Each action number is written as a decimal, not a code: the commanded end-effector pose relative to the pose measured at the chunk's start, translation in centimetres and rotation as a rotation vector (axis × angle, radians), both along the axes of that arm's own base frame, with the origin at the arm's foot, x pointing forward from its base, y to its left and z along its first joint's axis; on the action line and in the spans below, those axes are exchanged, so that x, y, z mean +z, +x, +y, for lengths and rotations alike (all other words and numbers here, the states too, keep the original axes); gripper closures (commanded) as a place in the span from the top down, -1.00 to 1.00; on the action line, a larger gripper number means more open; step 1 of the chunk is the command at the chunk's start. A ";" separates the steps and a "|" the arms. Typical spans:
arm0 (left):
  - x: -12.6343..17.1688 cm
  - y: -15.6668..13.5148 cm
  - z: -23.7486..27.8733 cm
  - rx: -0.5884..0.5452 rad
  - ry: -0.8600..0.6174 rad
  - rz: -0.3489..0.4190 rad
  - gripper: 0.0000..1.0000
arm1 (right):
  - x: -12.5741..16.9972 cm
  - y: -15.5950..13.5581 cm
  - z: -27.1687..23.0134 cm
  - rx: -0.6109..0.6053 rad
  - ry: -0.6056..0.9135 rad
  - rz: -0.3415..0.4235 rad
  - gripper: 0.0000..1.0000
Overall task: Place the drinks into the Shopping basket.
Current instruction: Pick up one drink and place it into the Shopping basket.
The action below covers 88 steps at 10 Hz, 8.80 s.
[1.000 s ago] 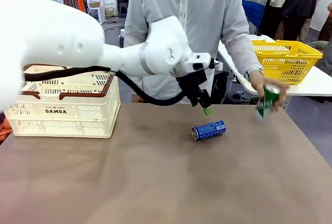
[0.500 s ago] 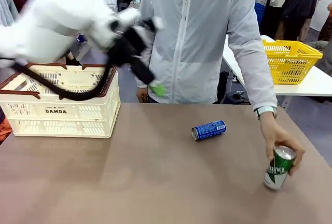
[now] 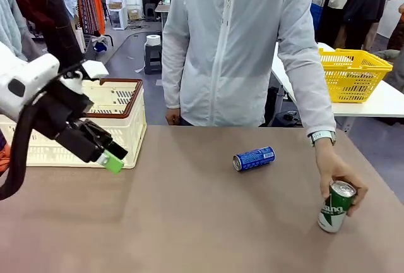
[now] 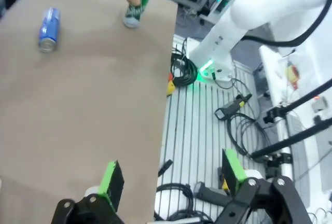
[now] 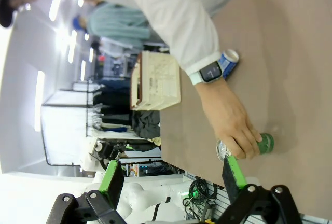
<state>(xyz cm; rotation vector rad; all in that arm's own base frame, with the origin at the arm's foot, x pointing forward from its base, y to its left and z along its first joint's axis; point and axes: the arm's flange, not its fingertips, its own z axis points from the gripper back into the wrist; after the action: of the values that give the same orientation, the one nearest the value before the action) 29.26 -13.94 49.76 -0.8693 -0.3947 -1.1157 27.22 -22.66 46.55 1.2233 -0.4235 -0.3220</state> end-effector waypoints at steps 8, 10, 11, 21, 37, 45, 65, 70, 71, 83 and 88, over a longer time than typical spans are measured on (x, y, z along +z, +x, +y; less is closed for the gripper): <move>-2.8 21.3 -25.8 -0.073 0.334 0.000 1.00 | 0.3 0.1 -0.1 -0.004 0.013 -0.031 1.00; -5.3 23.3 -31.0 -0.074 0.391 -0.045 1.00 | 0.3 0.1 -0.1 -0.004 0.013 -0.031 1.00; -6.6 24.2 -33.3 -0.103 0.421 -0.079 1.00 | 0.3 0.1 -0.1 -0.004 0.013 -0.031 1.00; -17.4 29.3 -43.6 -0.142 0.694 -0.248 1.00 | 0.3 0.1 -0.1 -0.004 0.013 -0.031 1.00; -9.2 27.3 -38.7 -0.107 0.672 -0.089 -1.00 | 0.3 0.1 -0.1 -0.004 0.013 -0.031 1.00; 11.9 21.1 1.5 0.831 0.618 0.170 -1.00 | 0.3 0.1 -0.1 -0.004 0.013 -0.031 1.00; 2.7 29.4 11.5 1.285 0.698 0.252 -1.00 | 0.3 0.1 -0.1 -0.004 0.013 -0.031 1.00; -4.2 30.4 10.0 1.319 0.696 0.187 -1.00 | 0.3 0.1 -0.1 -0.004 0.013 -0.031 1.00; -5.1 30.5 9.6 1.259 0.693 0.213 -1.00 | 0.3 0.1 -0.1 -0.004 0.013 -0.031 1.00; -7.4 31.4 10.6 1.168 0.706 0.254 1.00 | 0.3 0.1 -0.1 -0.004 0.013 -0.031 1.00; 1.1 28.3 13.7 1.140 0.621 0.301 1.00 | 0.3 0.1 -0.1 -0.004 0.013 -0.031 1.00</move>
<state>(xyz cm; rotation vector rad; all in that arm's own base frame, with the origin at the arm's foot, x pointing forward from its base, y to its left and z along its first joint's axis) 59.62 -1.97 47.53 -0.0772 -0.2266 0.0143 27.20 -22.67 46.55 1.2231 -0.4228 -0.3229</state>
